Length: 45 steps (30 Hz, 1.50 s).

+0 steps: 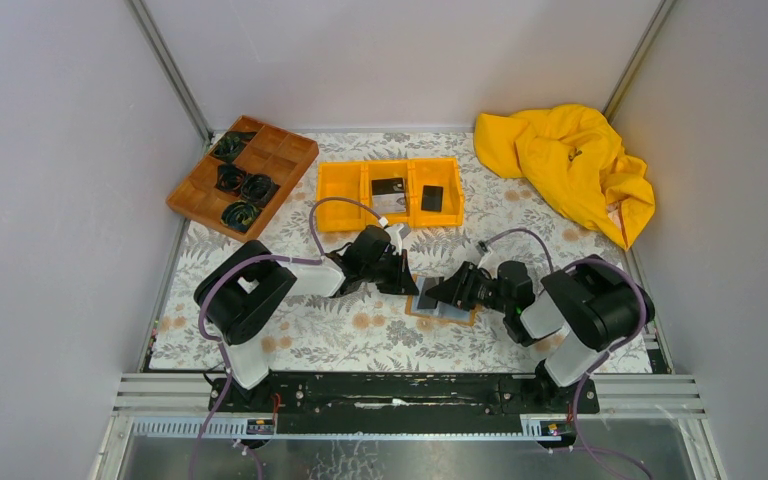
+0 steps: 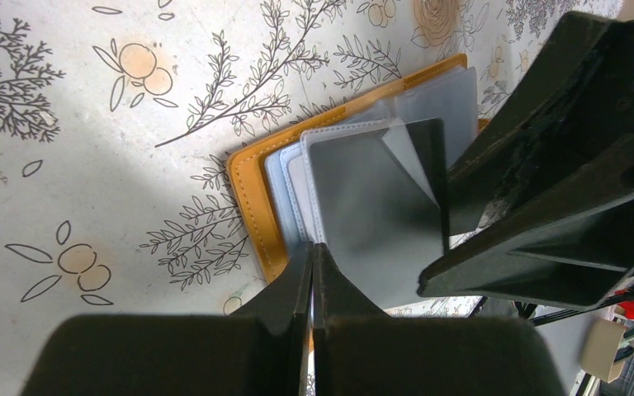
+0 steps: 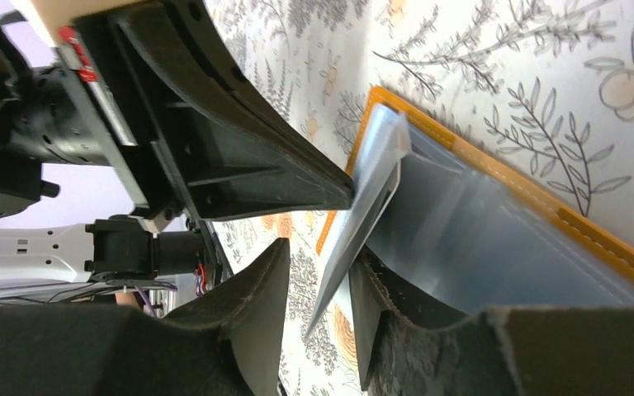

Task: Take the credit cards out of the card holder

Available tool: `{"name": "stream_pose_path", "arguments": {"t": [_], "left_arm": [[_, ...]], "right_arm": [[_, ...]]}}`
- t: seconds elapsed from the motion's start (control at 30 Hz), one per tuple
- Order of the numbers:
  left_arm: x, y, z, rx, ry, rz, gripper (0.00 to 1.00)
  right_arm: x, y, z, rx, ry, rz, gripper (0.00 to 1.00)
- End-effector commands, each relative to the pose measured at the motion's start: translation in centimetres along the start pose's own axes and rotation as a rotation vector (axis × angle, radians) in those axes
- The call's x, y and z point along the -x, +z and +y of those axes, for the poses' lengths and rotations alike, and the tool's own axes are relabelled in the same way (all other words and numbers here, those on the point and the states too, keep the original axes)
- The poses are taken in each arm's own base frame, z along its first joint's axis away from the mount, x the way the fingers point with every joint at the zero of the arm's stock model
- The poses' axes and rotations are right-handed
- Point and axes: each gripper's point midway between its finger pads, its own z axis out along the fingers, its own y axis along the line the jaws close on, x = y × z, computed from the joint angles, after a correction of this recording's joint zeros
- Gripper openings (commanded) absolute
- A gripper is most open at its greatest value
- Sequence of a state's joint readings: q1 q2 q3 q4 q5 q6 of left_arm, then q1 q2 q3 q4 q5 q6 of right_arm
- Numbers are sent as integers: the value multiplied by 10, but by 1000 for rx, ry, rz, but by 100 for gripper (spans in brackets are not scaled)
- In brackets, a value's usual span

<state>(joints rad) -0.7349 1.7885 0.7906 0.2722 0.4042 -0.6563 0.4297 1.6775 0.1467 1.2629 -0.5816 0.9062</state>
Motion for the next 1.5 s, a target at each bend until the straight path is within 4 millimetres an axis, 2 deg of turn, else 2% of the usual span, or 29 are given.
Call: {"name": "stream_pose_path", "arguments": {"t": [0.0, 0.73, 0.83, 1.0, 1.13, 1.33, 1.47], "left_arm": [[-10, 2, 4, 5, -1, 28, 0], [-10, 4, 5, 6, -5, 33, 0], [-11, 4, 5, 7, -6, 35, 0], [-10, 4, 5, 5, -4, 32, 0], [-8, 3, 8, 30, -6, 20, 0], [0, -4, 6, 36, 15, -28, 0], [8, -11, -3, 2, 38, -74, 6]], "right_arm": [[22, -2, 16, 39, -78, -68, 40], [35, -18, -7, -120, -113, -129, 35], [36, -19, -9, -135, -113, -134, 29], [36, -20, -16, -171, -112, -137, 11], [41, -24, -20, -213, -128, -165, 4], [54, -38, -24, -284, -174, -245, 0], [63, -48, -21, -317, -216, -289, 0]]}}
